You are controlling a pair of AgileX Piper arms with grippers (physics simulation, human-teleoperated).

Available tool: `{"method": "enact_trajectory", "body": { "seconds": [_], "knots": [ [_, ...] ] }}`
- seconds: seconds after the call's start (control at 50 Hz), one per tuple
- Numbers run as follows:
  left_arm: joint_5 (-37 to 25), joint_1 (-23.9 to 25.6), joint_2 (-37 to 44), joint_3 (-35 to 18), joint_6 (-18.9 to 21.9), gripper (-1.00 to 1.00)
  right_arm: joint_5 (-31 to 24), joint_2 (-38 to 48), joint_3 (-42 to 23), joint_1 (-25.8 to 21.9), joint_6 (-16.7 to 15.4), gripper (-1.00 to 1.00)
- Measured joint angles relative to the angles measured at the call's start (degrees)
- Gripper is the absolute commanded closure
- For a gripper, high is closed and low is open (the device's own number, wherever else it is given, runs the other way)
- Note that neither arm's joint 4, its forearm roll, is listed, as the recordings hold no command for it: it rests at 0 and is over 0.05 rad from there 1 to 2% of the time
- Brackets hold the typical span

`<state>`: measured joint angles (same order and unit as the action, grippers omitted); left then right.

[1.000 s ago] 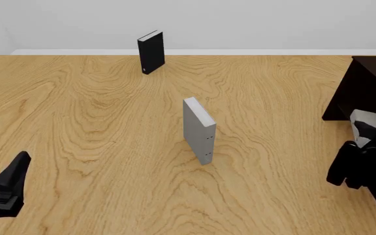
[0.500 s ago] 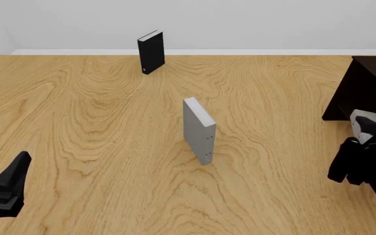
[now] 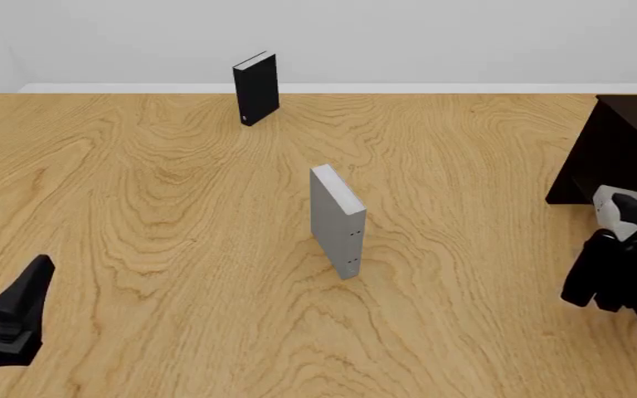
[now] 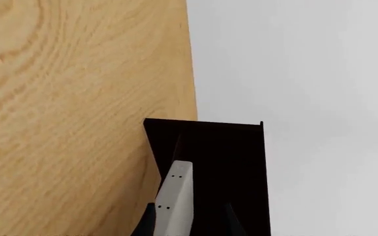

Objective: Pick up the book on the right and place it on the cabinet shelf.

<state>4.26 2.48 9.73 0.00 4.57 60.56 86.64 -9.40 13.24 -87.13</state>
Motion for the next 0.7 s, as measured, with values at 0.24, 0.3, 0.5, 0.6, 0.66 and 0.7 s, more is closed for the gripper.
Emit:
{"method": "enact_trajectory", "body": {
  "seconds": [0.24,0.3,0.5,0.6,0.66,0.7],
  "knots": [
    [0.1,0.0,0.1,0.0,0.0,-1.0,0.2,-0.1,0.2,0.0,0.0,-1.0],
    [0.1,-0.1,0.0,0.0,0.0,-1.0,0.2,-0.1,0.3,0.0,0.0,-1.0],
    [-0.1,-0.1,-0.1,0.0,0.1,-1.0,0.3,-0.2,0.4,0.1,0.0,-1.0],
    [-0.1,-0.1,-0.2,0.0,0.1,-1.0,0.3,-0.2,0.5,0.2,0.0,-1.0],
    [-0.2,-0.1,-0.2,0.0,0.1,-1.0,0.3,-0.2,0.5,0.2,0.0,-1.0],
    [-0.3,-0.1,-0.3,0.0,0.1,-1.0,0.5,-0.1,0.6,0.3,0.0,-1.0]
  ]
}}
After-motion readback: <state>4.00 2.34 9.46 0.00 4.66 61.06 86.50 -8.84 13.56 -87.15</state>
